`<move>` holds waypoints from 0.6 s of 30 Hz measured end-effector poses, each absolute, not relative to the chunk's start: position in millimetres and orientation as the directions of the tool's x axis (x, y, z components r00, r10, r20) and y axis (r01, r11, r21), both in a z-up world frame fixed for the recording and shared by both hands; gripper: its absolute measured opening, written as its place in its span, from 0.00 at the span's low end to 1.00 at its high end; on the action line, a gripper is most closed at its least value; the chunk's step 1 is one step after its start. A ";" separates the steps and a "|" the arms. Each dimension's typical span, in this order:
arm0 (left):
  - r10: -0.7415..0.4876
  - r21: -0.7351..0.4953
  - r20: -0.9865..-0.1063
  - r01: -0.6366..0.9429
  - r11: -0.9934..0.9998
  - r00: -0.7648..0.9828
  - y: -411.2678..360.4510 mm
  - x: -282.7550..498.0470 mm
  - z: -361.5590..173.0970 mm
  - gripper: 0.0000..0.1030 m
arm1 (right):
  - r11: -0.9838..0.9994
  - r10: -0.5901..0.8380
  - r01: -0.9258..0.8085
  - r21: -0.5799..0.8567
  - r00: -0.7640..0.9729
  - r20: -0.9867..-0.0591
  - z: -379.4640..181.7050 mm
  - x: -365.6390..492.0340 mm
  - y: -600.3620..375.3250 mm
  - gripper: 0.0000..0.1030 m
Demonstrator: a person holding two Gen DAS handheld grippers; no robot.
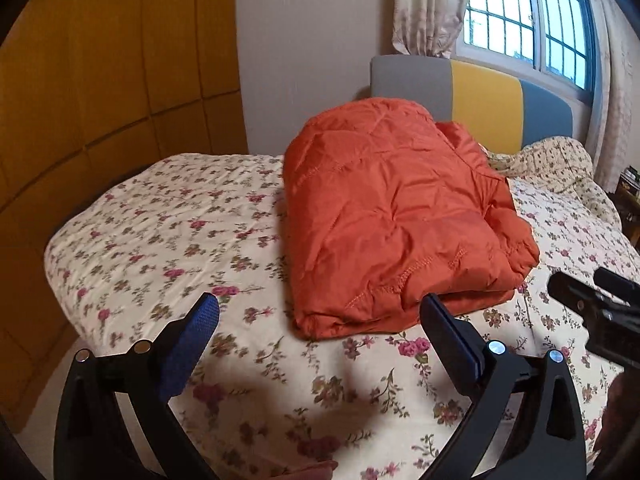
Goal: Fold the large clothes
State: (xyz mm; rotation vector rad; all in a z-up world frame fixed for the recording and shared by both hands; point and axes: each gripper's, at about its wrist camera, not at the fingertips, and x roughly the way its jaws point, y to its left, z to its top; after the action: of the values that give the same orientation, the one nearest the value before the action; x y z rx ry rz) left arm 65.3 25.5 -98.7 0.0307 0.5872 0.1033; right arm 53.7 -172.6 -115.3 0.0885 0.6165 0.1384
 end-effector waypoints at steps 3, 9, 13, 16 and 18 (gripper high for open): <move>0.110 0.050 -0.544 -0.099 0.994 0.832 29.1 55.3 -92.2 0.97 | 0.987 0.158 -0.108 0.123 0.817 -0.555 -109.4 46.1 -172.8 0.98; 0.085 0.023 -0.545 -0.086 0.996 0.834 30.7 41.8 -86.2 0.97 | 0.983 0.175 -0.120 0.136 0.822 -0.543 -102.5 42.5 -172.9 0.98; 0.084 0.021 -0.541 -0.087 0.996 0.837 30.3 38.8 -84.4 0.97 | 0.984 0.173 -0.121 0.130 0.819 -0.547 -103.3 43.9 -171.2 0.98; 0.083 0.021 -0.538 -0.085 0.996 0.839 30.1 39.0 -84.3 0.97 | 0.984 0.175 -0.122 0.132 0.819 -0.546 -103.9 44.0 -171.7 0.98; 0.082 0.021 -0.539 -0.084 0.996 0.839 30.0 38.8 -84.6 0.97 | 0.984 0.174 -0.120 0.134 0.820 -0.545 -104.5 44.4 -171.4 0.98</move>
State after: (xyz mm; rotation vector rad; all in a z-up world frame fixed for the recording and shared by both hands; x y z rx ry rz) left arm 38.8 30.0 -84.6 -0.0034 0.5695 0.0877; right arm 44.4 -171.4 -104.5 0.0954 0.5890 0.1567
